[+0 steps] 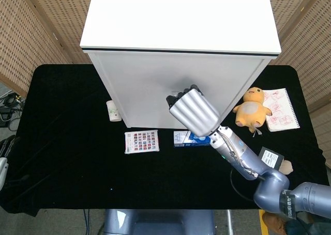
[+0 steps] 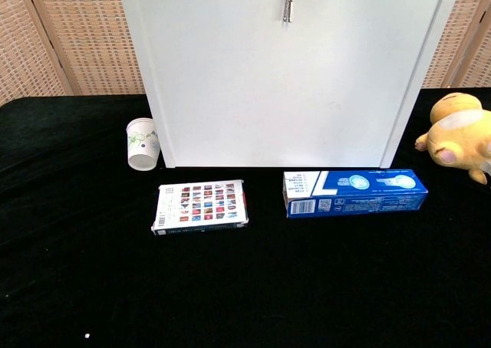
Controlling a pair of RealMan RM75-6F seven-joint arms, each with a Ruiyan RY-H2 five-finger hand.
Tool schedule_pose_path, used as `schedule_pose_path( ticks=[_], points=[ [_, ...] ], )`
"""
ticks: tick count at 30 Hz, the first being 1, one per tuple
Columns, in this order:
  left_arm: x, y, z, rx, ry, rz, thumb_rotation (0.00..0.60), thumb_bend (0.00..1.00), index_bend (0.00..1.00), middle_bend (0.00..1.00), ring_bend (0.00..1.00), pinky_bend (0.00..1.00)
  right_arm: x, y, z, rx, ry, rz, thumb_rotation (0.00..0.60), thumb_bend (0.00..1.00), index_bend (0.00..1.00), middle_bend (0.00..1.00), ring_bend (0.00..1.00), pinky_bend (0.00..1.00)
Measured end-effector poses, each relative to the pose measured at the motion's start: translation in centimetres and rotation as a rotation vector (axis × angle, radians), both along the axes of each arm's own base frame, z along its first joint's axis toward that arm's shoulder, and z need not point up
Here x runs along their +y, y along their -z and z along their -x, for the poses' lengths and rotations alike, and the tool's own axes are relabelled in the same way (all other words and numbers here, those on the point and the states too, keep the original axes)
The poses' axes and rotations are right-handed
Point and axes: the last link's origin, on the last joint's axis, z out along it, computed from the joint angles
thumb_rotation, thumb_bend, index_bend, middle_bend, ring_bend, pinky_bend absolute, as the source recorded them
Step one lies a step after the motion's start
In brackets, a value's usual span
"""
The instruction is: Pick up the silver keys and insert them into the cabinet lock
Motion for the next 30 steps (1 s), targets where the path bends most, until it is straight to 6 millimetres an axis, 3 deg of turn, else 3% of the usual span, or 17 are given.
schedule_pose_path(
  ticks=[5, 10, 12, 14, 17, 19, 21, 23, 30],
  points=[
    [-0.2, 0.1, -0.1, 0.004, 0.012, 0.004, 0.600, 0.00, 0.00, 0.00, 0.00, 0.00, 1.4, -1.0, 3.3, 0.009, -0.055, -0.016, 0.600, 0.09, 0.66, 0.92, 0.92, 1.00],
    [-0.5, 0.2, -0.3, 0.006, 0.020, 0.002, 0.600, 0.00, 0.00, 0.00, 0.00, 0.00, 2.6, -2.4, 9.5, 0.010, -0.039, -0.034, 0.600, 0.09, 0.63, 0.79, 0.81, 0.98],
    [-0.6, 0.1, -0.4, 0.005, 0.025, -0.004, 0.600, 0.00, 0.00, 0.00, 0.00, 0.00, 3.2, -3.0, 12.3, 0.008, 0.002, -0.037, 0.600, 0.08, 0.58, 0.70, 0.71, 0.88],
    [-0.7, 0.1, -0.5, 0.005, 0.029, -0.009, 0.600, 0.00, 0.00, 0.00, 0.00, 0.00, 3.8, -3.4, 14.5, -0.002, 0.046, -0.042, 0.600, 0.06, 0.50, 0.59, 0.59, 0.71],
    [-0.9, -0.1, -0.7, 0.004, 0.038, -0.019, 0.600, 0.00, 0.00, 0.00, 0.00, 0.00, 5.0, -3.7, 17.5, -0.039, 0.145, -0.061, 0.600, 0.01, 0.34, 0.37, 0.34, 0.40],
    [-1.1, -0.2, -0.8, -0.001, 0.045, -0.025, 0.600, 0.00, 0.00, 0.00, 0.00, 0.00, 5.7, -3.8, 19.3, -0.077, 0.231, -0.069, 0.600, 0.00, 0.19, 0.16, 0.09, 0.14],
    [-1.3, -0.3, -0.8, -0.005, 0.051, -0.031, 0.600, 0.00, 0.00, 0.00, 0.00, 0.00, 6.6, -3.9, 21.2, -0.125, 0.337, -0.077, 0.600, 0.00, 0.06, 0.03, 0.00, 0.03],
    [-1.4, -0.4, -0.9, -0.010, 0.057, -0.036, 0.600, 0.00, 0.00, 0.00, 0.00, 0.00, 7.6, -3.8, 22.7, -0.173, 0.430, -0.093, 0.600, 0.00, 0.00, 0.00, 0.00, 0.00],
    [-1.5, -1.2, -0.8, -0.031, 0.126, -0.093, 0.600, 0.00, 0.00, 0.00, 0.00, 0.00, 11.2, -2.4, 25.0, -0.436, 0.623, -0.222, 0.600, 0.00, 0.00, 0.00, 0.00, 0.00]
  ],
)
